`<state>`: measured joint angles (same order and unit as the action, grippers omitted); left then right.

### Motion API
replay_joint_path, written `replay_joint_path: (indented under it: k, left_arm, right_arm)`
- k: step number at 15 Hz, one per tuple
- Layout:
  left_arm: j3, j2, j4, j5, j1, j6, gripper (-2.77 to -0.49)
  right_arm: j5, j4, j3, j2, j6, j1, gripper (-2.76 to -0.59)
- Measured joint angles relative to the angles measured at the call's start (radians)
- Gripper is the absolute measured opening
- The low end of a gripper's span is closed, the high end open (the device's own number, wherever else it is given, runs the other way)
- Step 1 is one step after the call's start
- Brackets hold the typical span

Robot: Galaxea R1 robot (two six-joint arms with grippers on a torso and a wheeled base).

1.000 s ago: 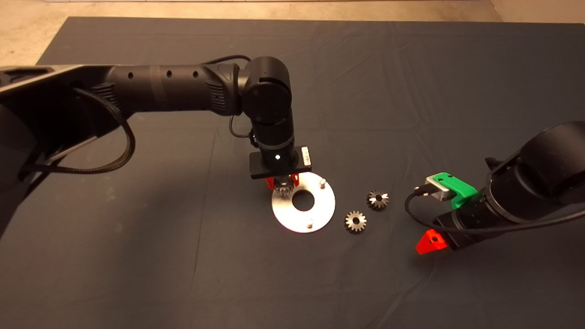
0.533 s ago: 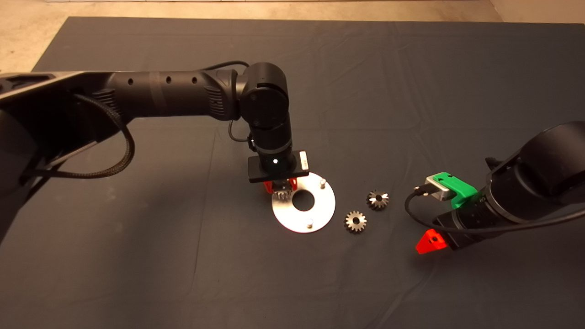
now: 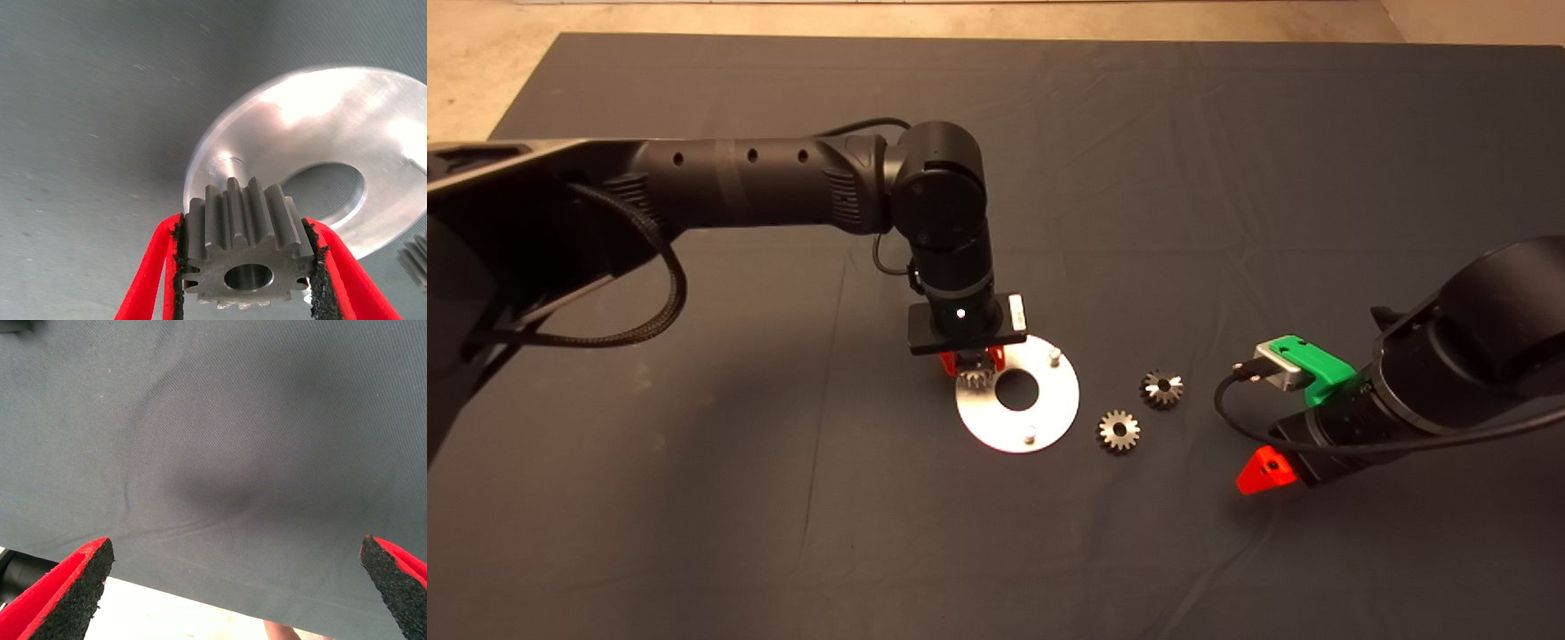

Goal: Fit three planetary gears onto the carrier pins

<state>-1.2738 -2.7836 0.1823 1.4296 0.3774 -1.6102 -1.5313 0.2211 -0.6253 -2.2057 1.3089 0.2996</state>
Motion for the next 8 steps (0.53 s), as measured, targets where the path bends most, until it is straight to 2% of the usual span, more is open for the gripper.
replay_joint_path:
  k: [1, 2, 8]
  left_arm:
    - [0.0, 0.006, 0.002, 0.0, 0.0, 0.001, -2.35]
    - [0.0, 0.011, 0.001, -0.01, 0.0, 0.001, -2.35]
    - [0.0, 0.006, 0.002, -0.008, -0.001, 0.008, -2.35]
  right_arm:
    - [0.0, 0.0, 0.0, 0.0, 0.0, 0.0, -0.6]
    - [0.0, 0.0, 0.0, 0.0, 0.0, 0.0, -0.6]
    - [0.0, 0.0, 0.0, 0.0, 0.0, 0.0, -0.6]
